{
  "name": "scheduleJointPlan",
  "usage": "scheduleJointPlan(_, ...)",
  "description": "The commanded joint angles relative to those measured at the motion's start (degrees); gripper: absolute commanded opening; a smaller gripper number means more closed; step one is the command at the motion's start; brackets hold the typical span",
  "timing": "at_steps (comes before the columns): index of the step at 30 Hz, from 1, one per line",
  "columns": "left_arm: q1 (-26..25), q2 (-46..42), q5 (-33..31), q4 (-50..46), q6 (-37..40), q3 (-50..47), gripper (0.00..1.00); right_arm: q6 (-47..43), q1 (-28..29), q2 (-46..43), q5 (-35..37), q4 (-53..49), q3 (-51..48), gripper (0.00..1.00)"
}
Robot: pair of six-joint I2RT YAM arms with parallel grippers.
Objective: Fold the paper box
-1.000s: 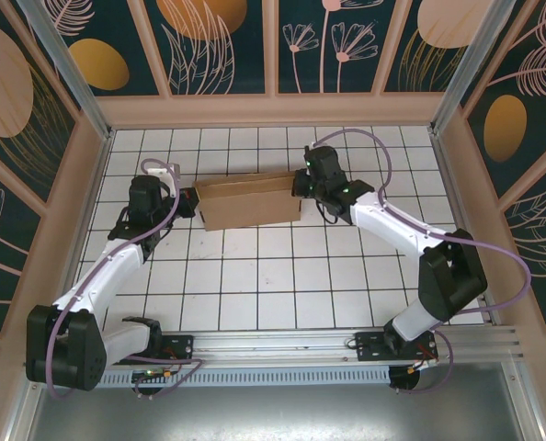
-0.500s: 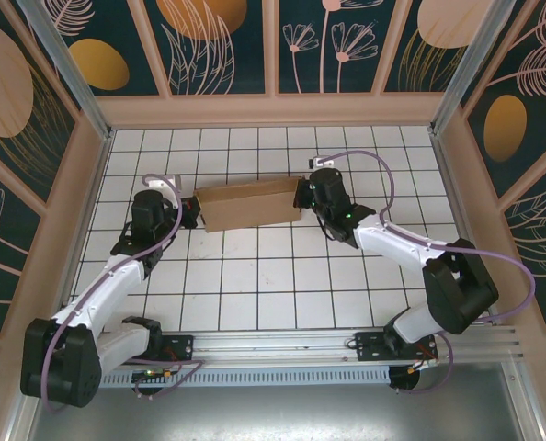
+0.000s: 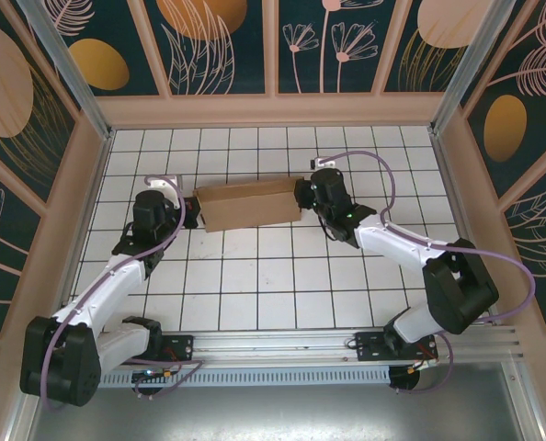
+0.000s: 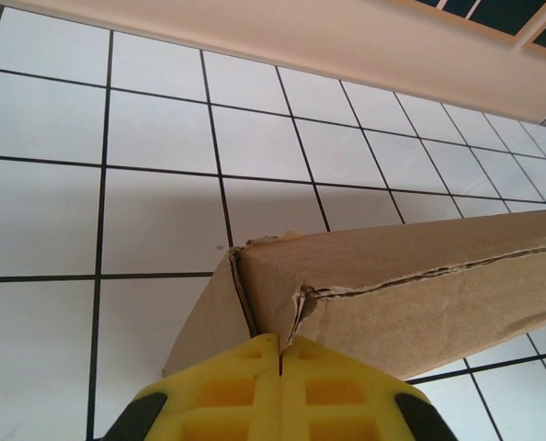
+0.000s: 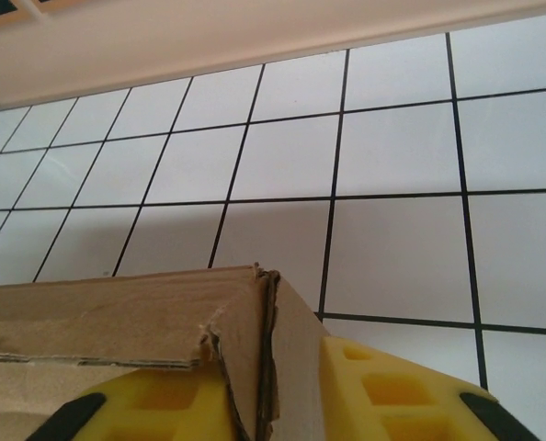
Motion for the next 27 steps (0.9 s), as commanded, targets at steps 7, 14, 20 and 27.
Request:
scheduleJointPlan(7, -0.03, 2.73, -2.20, -6.40, 3.24, -0.04, 0.00, 1.31, -2.91, -6.55, -4.77, -6.82, -1.18, 0.51)
scheduleJointPlan(14, -0.04, 3.77, -2.14, -7.17, 4.48, 1.17, 0.00, -0.68, -8.00, -15.14, -16.89, -5.80, -2.93, 0.48)
scheduleJointPlan(20, -0.04, 3.70, -2.54, -7.03, 5.21, 1.27, 0.00, 5.18, -12.46, -13.41, -20.40, -8.78, 2.53, 0.28)
scheduleJointPlan(27, -0.07, 3.53, -2.71, -6.73, 5.53, 1.07, 0.00, 7.61, -11.61, -1.69, -22.76, -14.78, 12.65, 0.39)
